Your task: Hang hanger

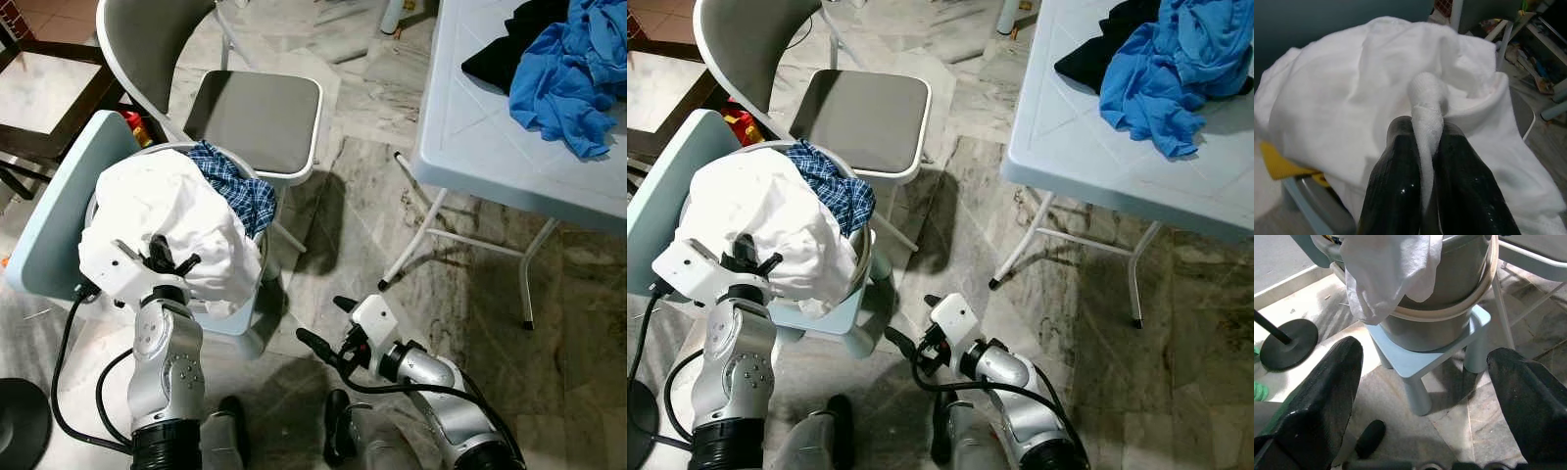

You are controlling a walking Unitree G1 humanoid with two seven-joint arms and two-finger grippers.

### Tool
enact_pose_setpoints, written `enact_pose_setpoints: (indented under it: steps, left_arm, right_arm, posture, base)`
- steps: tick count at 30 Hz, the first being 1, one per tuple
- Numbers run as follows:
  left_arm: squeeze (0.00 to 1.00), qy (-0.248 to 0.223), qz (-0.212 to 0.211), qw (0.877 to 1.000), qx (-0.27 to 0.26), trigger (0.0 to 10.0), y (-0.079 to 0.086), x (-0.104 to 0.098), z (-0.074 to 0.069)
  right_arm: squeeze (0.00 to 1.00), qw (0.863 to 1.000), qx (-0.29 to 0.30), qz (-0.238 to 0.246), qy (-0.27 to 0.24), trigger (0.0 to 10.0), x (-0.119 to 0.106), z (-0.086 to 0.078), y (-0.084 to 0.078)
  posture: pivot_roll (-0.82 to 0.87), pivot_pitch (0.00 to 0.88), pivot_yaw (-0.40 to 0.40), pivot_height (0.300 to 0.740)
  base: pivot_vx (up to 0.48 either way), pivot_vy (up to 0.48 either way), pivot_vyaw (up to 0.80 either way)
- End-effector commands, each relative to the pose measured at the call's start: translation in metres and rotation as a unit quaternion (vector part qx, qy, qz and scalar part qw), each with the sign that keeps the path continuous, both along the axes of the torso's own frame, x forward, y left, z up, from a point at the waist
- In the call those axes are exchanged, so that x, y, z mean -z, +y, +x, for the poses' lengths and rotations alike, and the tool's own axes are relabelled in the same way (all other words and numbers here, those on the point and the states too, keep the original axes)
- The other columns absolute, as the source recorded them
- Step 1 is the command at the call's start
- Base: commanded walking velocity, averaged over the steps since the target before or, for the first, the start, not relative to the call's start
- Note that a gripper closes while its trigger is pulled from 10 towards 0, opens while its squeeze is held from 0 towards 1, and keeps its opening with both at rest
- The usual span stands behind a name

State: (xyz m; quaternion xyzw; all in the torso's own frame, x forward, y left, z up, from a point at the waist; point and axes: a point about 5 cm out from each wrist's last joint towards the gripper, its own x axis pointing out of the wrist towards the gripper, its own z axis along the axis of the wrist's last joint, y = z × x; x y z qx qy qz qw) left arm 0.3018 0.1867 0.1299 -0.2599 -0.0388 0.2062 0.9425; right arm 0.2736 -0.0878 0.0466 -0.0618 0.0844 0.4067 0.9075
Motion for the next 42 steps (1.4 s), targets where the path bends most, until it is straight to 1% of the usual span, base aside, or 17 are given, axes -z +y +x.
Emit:
enact_pose_setpoints:
  steps: [1, 4, 5, 9, 10, 12, 13, 15, 16, 17, 29, 31, 35, 38, 40, 41, 42]
  left_arm:
    - [0.00, -0.023, 0.059, 0.998, 0.016, 0.0, -0.005, -0.013, 0.001]
    - [0.00, -0.044, 0.145, 0.987, 0.045, 0.0, -0.013, -0.023, 0.002]
    - [0.00, -0.066, 0.217, 0.972, 0.067, 0.0, -0.021, -0.032, 0.001]
    - [0.00, -0.087, 0.297, 0.946, 0.094, 0.0, -0.032, -0.038, -0.001]
    - [0.00, -0.087, 0.297, 0.946, 0.094, 0.0, -0.032, -0.038, -0.001]
    - [0.00, -0.086, 0.359, 0.922, 0.119, 0.0, -0.040, -0.034, -0.002]
    - [0.00, -0.086, 0.359, 0.922, 0.119, 0.0, -0.040, -0.034, -0.002]
    - [0.00, -0.069, 0.428, 0.891, 0.137, 0.0, -0.045, -0.026, -0.004]
    - [0.00, -0.069, 0.428, 0.891, 0.137, 0.0, -0.045, -0.026, -0.004]
    - [0.00, -0.061, 0.446, 0.880, 0.149, 0.0, -0.047, -0.021, -0.005]
    - [0.00, -0.021, 0.439, 0.874, 0.208, 0.0, -0.053, 0.004, -0.011]
    - [0.00, 0.026, 0.428, 0.878, 0.211, 0.0, -0.045, 0.020, -0.013]
    - [0.00, 0.101, 0.365, 0.904, 0.197, 0.0, -0.031, 0.043, -0.020]
    - [0.00, 0.097, 0.384, 0.896, 0.204, 0.0, -0.029, 0.044, -0.023]
    - [0.00, 0.094, 0.363, 0.895, 0.241, 0.0, -0.037, 0.047, -0.026]
    - [0.00, 0.084, 0.358, 0.892, 0.263, 1.5, -0.042, 0.045, -0.028]
    - [0.00, 0.079, 0.362, 0.890, 0.267, 1.5, -0.043, 0.044, -0.028]
  right_arm:
    - [0.00, 1.000, 0.003, -0.009, 0.012, 10.0, 0.007, -0.004, -0.004]
    - [0.00, 1.000, 0.003, -0.008, 0.011, 10.0, 0.007, -0.003, -0.003]
    - [0.00, 1.000, 0.004, -0.008, 0.010, 10.0, 0.007, -0.003, -0.003]
    - [0.00, 1.000, 0.005, -0.007, 0.010, 10.0, 0.007, -0.003, -0.002]
    - [0.00, 1.000, 0.005, -0.007, 0.010, 10.0, 0.007, -0.003, -0.002]
    - [0.00, 1.000, 0.007, -0.007, 0.010, 10.0, 0.007, -0.003, -0.002]
    - [0.00, 1.000, 0.007, -0.007, 0.010, 10.0, 0.007, -0.003, -0.002]
    - [0.00, 1.000, 0.010, -0.006, 0.013, 10.0, 0.009, -0.004, -0.003]
    - [0.00, 1.000, 0.010, -0.006, 0.013, 10.0, 0.009, -0.004, -0.003]
    - [0.00, 1.000, 0.008, -0.008, 0.016, 10.0, 0.011, -0.006, -0.004]
    - [0.00, 1.000, 0.008, 0.004, 0.001, 10.0, 0.003, 0.002, 0.001]
    - [0.00, 0.998, 0.047, 0.036, -0.011, 10.0, -0.007, 0.012, 0.002]
    - [0.00, 0.985, 0.138, 0.099, -0.023, 10.0, -0.027, 0.031, -0.005]
    - [0.00, 0.977, 0.170, 0.126, -0.027, 10.0, -0.034, 0.037, -0.009]
    - [0.00, 0.969, 0.195, 0.148, -0.024, 10.0, -0.036, 0.039, -0.013]
    - [0.00, 0.967, 0.201, 0.157, -0.014, 10.0, -0.034, 0.038, -0.013]
    - [0.00, 0.966, 0.202, 0.159, -0.011, 10.0, -0.033, 0.038, -0.012]
  posture:
    - [-0.05, 0.299, -0.064, 0.740]
    - [-0.05, 0.297, -0.063, 0.740]
    - [-0.05, 0.297, -0.063, 0.740]
    - [-0.05, 0.296, -0.059, 0.740]
    - [-0.05, 0.296, -0.059, 0.740]
    - [-0.05, 0.296, -0.057, 0.740]
    - [-0.05, 0.296, -0.057, 0.740]
    - [-0.05, 0.296, -0.057, 0.740]
    - [-0.05, 0.296, -0.057, 0.740]
    - [-0.05, 0.295, -0.057, 0.740]
    - [-0.01, 0.285, -0.072, 0.740]
    - [0.01, 0.272, -0.057, 0.740]
    - [0.03, 0.257, -0.031, 0.740]
    - [0.03, 0.250, -0.006, 0.740]
    - [0.04, 0.247, 0.012, 0.740]
    - [0.05, 0.244, 0.018, 0.740]
    - [0.05, 0.244, 0.018, 0.740]
  base:
    - [0.000, 0.000, 0.00]
    - [0.000, 0.000, 0.00]
    - [0.000, 0.000, 0.00]
    - [0.000, 0.000, 0.00]
    - [0.000, 0.000, 0.00]
    - [0.000, 0.000, 0.00]
    - [0.000, 0.000, 0.00]
    - [0.000, 0.000, 0.00]
    - [0.000, 0.000, 0.00]
    - [0.000, 0.000, 0.00]
    - [0.000, 0.000, 0.00]
    - [0.000, 0.000, 0.00]
    - [0.000, 0.000, 0.00]
    - [0.000, 0.000, 0.00]
    - [0.000, 0.000, 0.00]
    - [0.000, 0.000, 0.00]
    - [0.000, 0.000, 0.00]
